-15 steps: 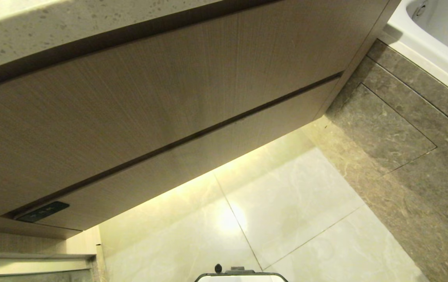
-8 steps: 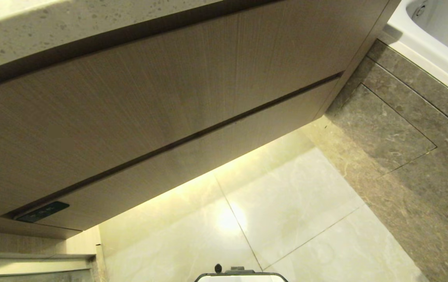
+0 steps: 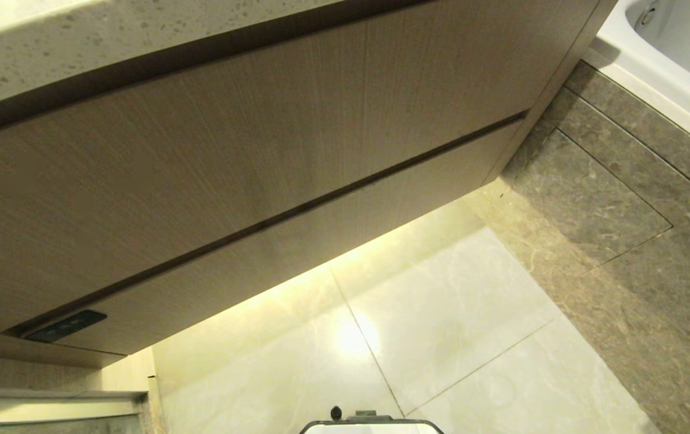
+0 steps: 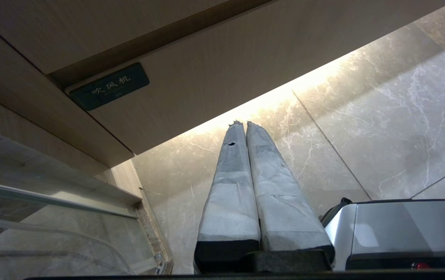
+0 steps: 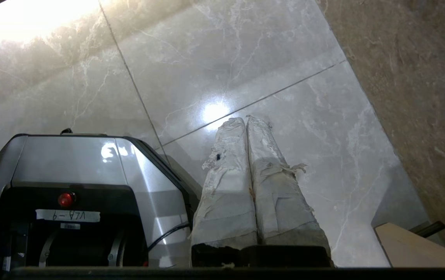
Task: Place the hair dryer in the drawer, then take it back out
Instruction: Pull open the drawer
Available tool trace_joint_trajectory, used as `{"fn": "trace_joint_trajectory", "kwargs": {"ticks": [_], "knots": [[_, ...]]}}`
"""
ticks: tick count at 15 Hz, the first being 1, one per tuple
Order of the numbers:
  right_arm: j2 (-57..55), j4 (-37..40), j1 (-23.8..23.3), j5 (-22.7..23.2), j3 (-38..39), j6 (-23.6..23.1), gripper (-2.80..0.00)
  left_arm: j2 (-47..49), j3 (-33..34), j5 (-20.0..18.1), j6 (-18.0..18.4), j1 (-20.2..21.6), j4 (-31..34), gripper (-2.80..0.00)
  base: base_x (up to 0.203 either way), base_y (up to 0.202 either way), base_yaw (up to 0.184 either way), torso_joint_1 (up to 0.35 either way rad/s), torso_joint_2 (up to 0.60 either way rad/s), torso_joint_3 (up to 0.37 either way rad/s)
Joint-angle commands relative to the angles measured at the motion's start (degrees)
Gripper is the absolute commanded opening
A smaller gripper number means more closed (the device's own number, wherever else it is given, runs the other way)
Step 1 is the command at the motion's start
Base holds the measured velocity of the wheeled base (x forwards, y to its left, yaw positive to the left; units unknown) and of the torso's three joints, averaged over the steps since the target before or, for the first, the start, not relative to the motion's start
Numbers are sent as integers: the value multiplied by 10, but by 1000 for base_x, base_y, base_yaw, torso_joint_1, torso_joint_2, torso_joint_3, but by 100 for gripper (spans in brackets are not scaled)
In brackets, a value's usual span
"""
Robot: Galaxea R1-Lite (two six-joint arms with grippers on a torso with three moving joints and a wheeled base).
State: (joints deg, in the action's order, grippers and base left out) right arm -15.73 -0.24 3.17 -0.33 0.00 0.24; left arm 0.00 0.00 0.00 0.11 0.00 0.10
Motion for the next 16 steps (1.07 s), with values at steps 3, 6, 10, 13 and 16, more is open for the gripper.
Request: {"fn": "trace_joint_trajectory", "kwargs": {"ticks": [3, 6, 10, 13, 16], "knots": [[20, 0, -12, -2, 0, 26, -280, 0, 0, 0, 0, 0, 0, -280, 0, 0, 0, 0, 0, 0], [88, 0, -29, 3, 1, -6, -280, 0, 0, 0, 0, 0, 0, -280, 0, 0, 0, 0, 0, 0], [158, 1, -30, 2, 1, -3, -280, 0, 0, 0, 0, 0, 0, -280, 0, 0, 0, 0, 0, 0], [158, 1, -30, 2, 1, 7, -280, -1, 0, 0, 0, 0, 0, -280, 0, 0, 0, 0, 0, 0], [158, 2, -30, 1, 1, 6, -280, 0, 0, 0, 0, 0, 0, -280, 0, 0, 0, 0, 0, 0]]}}
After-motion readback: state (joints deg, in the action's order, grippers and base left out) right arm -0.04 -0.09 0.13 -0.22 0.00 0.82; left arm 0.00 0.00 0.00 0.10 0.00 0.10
